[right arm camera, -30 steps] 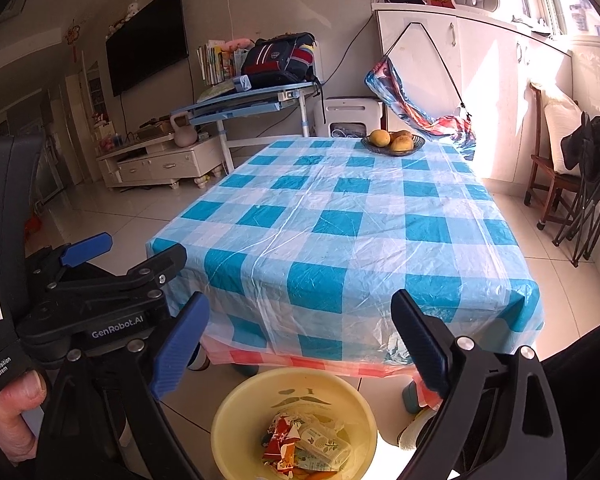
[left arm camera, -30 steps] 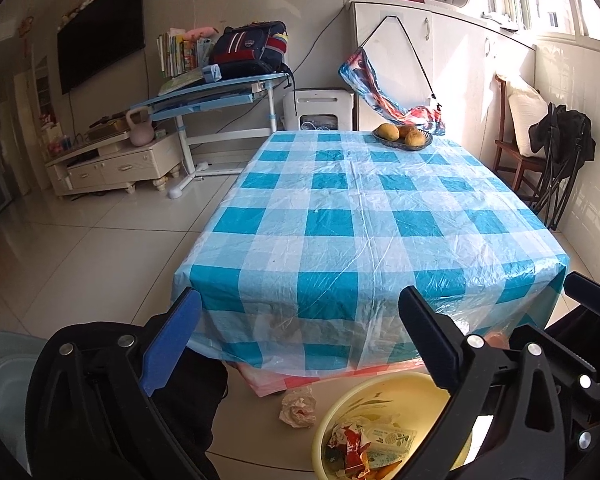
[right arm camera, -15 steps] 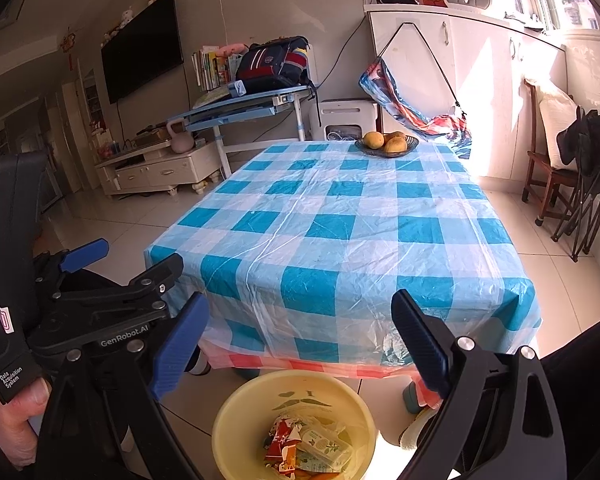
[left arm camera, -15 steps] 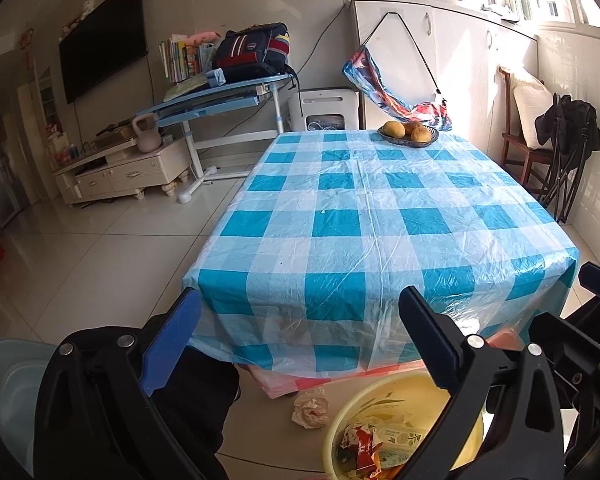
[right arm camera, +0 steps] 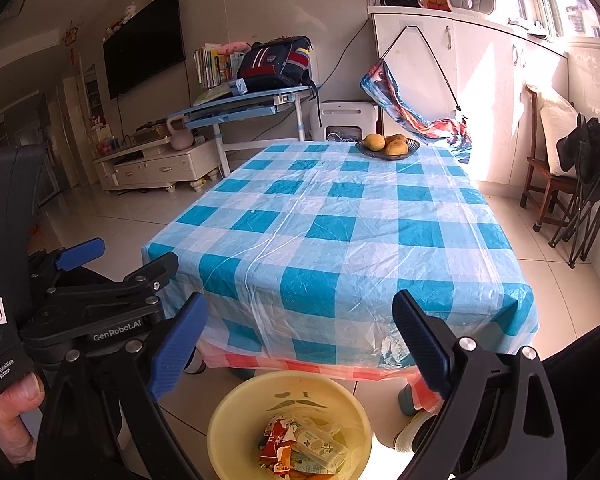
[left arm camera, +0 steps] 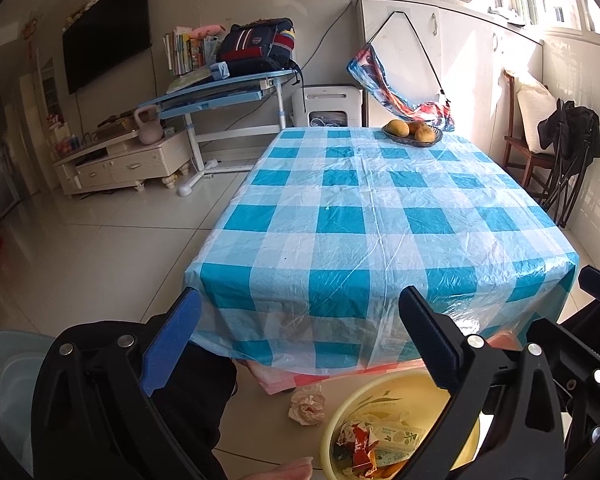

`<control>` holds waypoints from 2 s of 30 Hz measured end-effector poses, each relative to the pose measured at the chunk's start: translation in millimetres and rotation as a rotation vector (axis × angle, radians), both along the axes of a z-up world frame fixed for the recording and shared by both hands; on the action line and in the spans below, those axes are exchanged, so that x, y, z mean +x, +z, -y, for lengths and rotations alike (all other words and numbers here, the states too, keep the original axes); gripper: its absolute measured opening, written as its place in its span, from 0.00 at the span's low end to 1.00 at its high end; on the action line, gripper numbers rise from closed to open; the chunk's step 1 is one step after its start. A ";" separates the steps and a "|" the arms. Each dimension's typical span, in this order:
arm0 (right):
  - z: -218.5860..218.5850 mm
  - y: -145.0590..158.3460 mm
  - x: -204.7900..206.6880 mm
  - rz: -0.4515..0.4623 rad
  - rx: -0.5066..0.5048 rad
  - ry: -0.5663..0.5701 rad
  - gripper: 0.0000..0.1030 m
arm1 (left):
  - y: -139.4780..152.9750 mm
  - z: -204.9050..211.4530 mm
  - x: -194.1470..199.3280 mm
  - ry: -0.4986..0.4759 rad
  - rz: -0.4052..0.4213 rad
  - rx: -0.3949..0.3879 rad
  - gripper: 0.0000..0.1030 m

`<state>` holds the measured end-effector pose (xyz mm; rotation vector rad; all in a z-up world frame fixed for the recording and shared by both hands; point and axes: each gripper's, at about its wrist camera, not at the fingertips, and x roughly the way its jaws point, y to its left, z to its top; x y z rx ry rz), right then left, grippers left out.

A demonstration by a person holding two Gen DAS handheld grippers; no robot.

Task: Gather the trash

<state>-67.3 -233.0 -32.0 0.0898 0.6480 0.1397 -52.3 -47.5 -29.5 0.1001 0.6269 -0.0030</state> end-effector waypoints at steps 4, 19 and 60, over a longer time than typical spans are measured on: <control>0.2 0.7 0.1 0.004 -0.006 0.000 0.87 | -0.1 -0.1 0.3 0.001 -0.001 0.001 0.93; -1.0 -0.2 0.3 0.003 -0.011 0.002 0.88 | -2.3 0.4 -0.1 0.011 0.005 0.037 0.93; 5.7 -2.7 2.1 -0.005 -0.036 -0.022 0.88 | -1.0 1.9 -1.3 0.001 0.006 0.033 0.93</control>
